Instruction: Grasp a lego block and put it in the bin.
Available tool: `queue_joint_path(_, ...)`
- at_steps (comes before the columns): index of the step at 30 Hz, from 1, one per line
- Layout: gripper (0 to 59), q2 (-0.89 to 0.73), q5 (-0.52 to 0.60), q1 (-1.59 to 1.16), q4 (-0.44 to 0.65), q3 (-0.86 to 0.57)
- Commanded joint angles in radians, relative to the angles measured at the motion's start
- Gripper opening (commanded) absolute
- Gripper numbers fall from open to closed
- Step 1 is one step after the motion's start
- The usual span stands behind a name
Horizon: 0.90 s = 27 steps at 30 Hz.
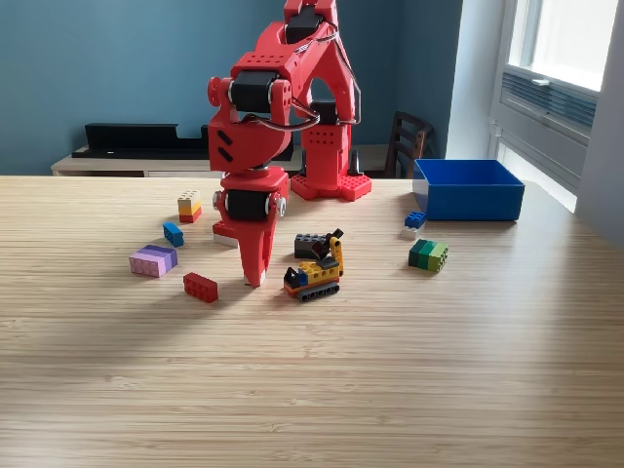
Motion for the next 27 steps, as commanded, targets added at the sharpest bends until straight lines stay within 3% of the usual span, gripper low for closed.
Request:
queue_joint_path(1, 0.1, 0.009, 0.011, -0.009, -0.002, -0.044)
queue_joint_path(8, 0.1, 0.012, 0.077, -0.008, 0.000, -0.046)
queue_joint_path(15, 0.1, 0.023, 0.061, -0.005, 0.029, -0.043)
queue_joint_path(23, 0.1, 0.025, 0.028, -0.003, 0.176, -0.100)
queue_joint_path(27, 0.1, 0.029, 0.012, -0.002, 0.311, -0.230)
